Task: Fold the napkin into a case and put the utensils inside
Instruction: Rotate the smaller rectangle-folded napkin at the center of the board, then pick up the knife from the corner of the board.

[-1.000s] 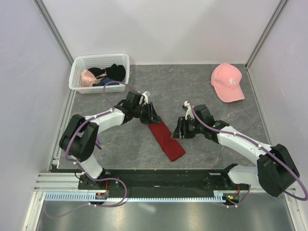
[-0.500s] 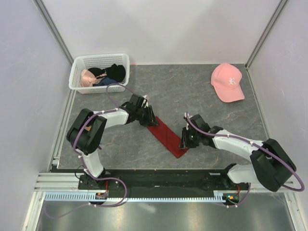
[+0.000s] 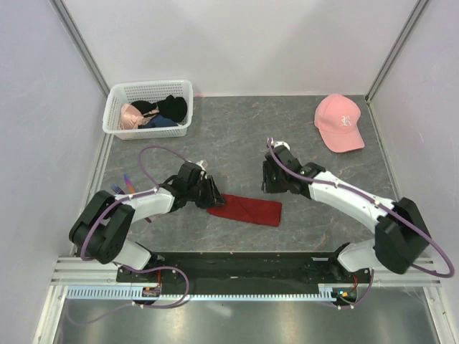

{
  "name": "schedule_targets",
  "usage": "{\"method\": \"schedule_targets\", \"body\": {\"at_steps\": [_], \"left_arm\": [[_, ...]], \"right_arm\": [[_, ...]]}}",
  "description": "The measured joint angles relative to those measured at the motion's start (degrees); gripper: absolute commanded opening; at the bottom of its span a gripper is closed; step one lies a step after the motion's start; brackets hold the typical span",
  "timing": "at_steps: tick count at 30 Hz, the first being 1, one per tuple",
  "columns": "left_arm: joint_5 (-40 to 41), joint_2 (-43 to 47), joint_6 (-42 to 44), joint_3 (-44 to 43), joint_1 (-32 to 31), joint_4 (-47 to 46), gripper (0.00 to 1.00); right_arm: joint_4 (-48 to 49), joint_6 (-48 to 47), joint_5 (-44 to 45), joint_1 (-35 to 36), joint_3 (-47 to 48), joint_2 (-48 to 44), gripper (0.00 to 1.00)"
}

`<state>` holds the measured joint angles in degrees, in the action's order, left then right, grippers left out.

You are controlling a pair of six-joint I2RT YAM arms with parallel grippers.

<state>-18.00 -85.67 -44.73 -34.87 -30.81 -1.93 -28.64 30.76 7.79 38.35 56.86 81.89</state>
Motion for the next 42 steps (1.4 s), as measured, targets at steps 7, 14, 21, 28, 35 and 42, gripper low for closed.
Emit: {"method": "schedule_targets", "body": {"at_steps": [7,14,21,28,35,42], "left_arm": [[2.9,7.4,-3.6,4.3,-2.0,0.0,0.39],[5.0,8.9,-5.4,4.9,-5.4,0.0,0.39],[7.5,12.2,-5.4,4.1,-5.9,2.9,0.47],[9.8,17.4,-2.6,-3.5,-5.2,7.6,0.48],[10.6,20.9,-1.2,-3.8,-2.8,11.3,0.48],[12.5,28.4,0.0,-2.3,2.0,17.3,0.54]], "right_arm": [[3.1,12.0,-6.6,14.0,-14.2,-7.4,0.3],[4.7,20.6,-4.4,16.3,-22.0,-10.4,0.25],[8.7,22.4,-2.8,14.3,-22.0,-7.9,0.26],[10.8,17.3,-2.1,9.8,-20.2,-2.7,0.28],[12.5,6.1,0.0,7.5,-4.2,12.3,0.28],[18.8,5.5,-9.9,8.3,9.4,25.7,0.31]]}}
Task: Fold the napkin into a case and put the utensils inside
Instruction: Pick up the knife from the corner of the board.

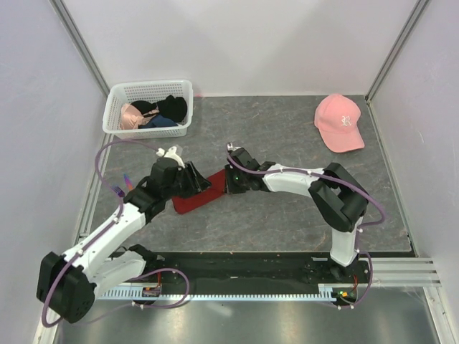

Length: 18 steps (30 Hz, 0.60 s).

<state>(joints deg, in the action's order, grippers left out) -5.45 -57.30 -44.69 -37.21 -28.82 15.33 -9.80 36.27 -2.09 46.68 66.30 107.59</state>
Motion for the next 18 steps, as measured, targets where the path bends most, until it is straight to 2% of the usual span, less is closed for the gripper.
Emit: {"method": "schedule_targets", "body": {"at_steps": [6,13,18], "left_arm": [[-1.0,3.7,1.4,-0.1,8.6,4.3,0.6],[-5.7,0.0,3.8,-4.0,25.6,14.1,0.64],[-3.0,-5.4,7.0,-11.5,39.7,21.2,0.65]], "right_arm": [[1.1,0.7,-3.6,1.4,2.5,1.2,0.41],[1.5,-0.2,-5.9,1.0,-4.2,-4.8,0.51],[1.5,-1.1,-9.1,1.1,-6.8,-5.4,0.7]]}}
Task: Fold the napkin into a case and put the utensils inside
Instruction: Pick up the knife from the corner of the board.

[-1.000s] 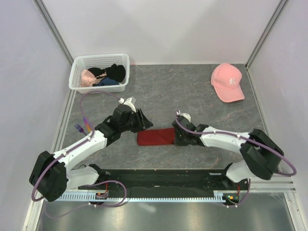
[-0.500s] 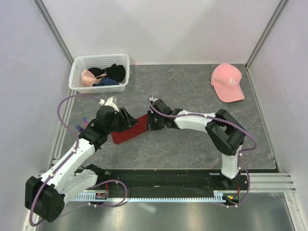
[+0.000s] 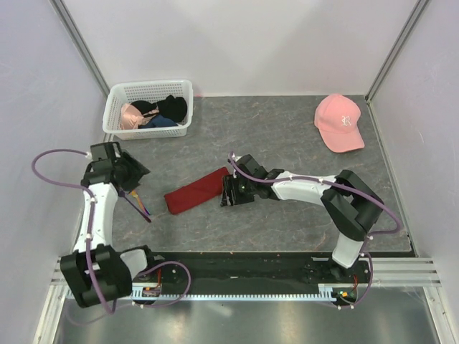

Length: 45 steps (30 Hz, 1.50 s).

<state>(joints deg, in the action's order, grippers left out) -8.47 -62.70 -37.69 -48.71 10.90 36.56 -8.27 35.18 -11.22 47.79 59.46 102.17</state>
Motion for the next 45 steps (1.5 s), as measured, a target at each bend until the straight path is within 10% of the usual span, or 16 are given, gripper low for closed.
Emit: {"method": "schedule_targets", "body": {"at_steps": [8,32,40,45], "left_arm": [[5.9,-11.0,9.7,-4.5,10.0,3.8,0.62],[7.3,-31.0,19.9,-4.6,7.9,0.6,0.53],[9.4,-30.9,20.0,-4.3,8.1,0.3,0.07],[9.7,-30.3,20.0,-4.1,7.7,0.3,0.02]], "right_arm": [[1.2,-2.3,-6.7,0.0,-4.0,-10.3,0.77],[2.3,-7.4,-14.7,-6.3,-13.4,-23.3,0.78],[2.5,-7.6,-14.6,-7.2,-13.6,-23.5,0.78],[2.5,-7.6,-14.5,-7.7,-13.6,-23.5,0.78]]}}
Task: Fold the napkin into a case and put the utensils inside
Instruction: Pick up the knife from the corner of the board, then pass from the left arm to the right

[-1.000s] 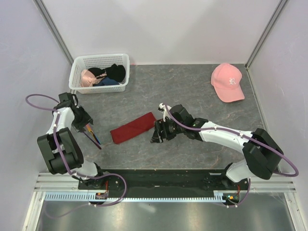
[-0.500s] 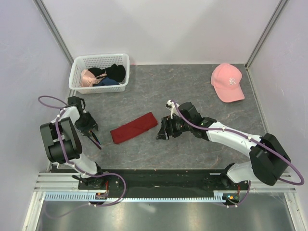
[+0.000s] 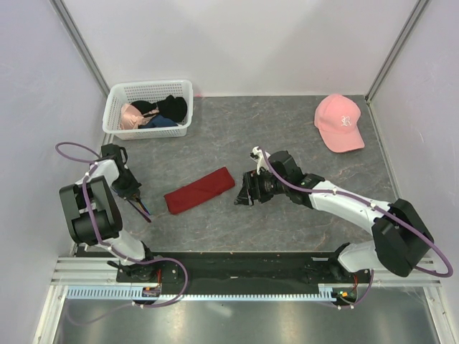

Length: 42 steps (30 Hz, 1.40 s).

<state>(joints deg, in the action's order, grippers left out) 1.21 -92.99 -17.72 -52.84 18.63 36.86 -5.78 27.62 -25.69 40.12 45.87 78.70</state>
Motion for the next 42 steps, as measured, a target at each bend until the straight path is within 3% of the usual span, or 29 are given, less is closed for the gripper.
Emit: {"method": "schedule_targets", "body": {"at_steps": [21,29,36,42], "left_arm": [[-3.7,22.0,-4.8,4.3,-10.0,-1.8,0.02],[-5.3,22.7,-5.7,-3.4,-28.5,-1.9,0.02],[-6.3,22.3,-7.6,-7.2,-39.9,-2.1,0.02],[-5.8,19.8,-8.7,-8.2,-48.3,-2.1,0.02]], "right_arm": [[-1.4,1.1,3.7,-0.7,7.6,9.0,0.81],[-2.1,1.7,2.1,-3.1,18.4,15.3,0.91],[0.2,4.4,0.1,-5.3,28.5,22.6,0.91],[3.6,7.7,-1.0,-5.5,30.2,24.0,0.86]]}}
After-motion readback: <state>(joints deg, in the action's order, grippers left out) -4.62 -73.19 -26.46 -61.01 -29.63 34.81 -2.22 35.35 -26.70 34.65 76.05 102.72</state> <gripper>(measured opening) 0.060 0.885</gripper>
